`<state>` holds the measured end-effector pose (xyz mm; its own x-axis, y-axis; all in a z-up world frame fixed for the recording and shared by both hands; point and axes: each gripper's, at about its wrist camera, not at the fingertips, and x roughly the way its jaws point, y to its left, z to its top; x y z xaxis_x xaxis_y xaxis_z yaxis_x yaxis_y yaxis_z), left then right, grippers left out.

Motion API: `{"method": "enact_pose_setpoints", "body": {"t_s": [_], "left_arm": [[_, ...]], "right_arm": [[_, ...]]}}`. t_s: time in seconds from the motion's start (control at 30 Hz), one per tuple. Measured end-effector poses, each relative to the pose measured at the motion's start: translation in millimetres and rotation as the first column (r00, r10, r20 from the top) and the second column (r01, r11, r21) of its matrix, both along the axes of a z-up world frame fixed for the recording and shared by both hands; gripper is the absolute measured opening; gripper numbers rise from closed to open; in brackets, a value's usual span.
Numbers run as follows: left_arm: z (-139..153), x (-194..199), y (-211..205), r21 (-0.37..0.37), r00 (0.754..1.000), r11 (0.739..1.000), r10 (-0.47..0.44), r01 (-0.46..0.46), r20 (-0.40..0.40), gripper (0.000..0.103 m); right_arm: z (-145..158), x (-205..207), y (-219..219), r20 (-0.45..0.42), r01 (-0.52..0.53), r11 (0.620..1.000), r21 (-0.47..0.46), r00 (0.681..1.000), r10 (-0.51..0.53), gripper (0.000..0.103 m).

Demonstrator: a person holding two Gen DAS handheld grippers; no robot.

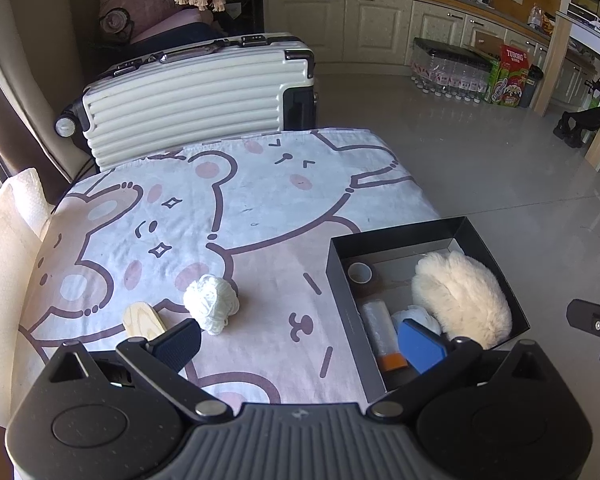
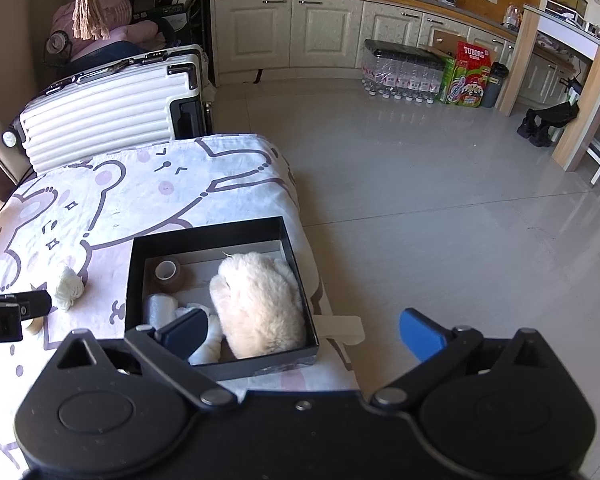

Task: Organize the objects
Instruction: 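Withdraw both tools from the box back over the bed, then move the left tool to the wooden block while the right tool approaches the white yarn ball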

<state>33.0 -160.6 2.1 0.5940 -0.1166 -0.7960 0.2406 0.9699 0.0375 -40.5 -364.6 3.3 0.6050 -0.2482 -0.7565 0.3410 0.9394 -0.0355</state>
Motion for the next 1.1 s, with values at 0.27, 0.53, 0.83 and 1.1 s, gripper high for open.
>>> {"method": "enact_pose_setpoints", "body": {"t_s": [0.27, 0.53, 0.83, 1.1], "left_arm": [[0.9, 1.1, 11.9, -0.006, 1.0, 1.0, 0.015, -0.015, 0.003, 0.103], [2.9, 4.0, 40.9, -0.01, 0.998, 0.998, 0.065, -0.065, 0.006, 0.103], [4.6, 5.2, 83.8, -0.008, 0.99, 0.99, 0.139, -0.139, 0.006, 0.103], [4.9, 5.9, 124.0, -0.01, 0.978, 0.978, 0.208, -0.208, 0.004, 0.103]], "right_arm": [[-1.6, 4.3, 7.7, -0.002, -0.008, 1.0, -0.001, 1.0, 0.008, 0.103], [-3.5, 18.6, 29.1, -0.004, -0.045, 0.999, 0.007, 0.999, 0.045, 0.103], [-4.2, 39.6, 67.0, -0.003, -0.116, 0.993, 0.015, 0.993, 0.116, 0.103], [-5.3, 55.0, 100.3, 0.0, -0.172, 0.985, 0.02, 0.985, 0.172, 0.103]]}}
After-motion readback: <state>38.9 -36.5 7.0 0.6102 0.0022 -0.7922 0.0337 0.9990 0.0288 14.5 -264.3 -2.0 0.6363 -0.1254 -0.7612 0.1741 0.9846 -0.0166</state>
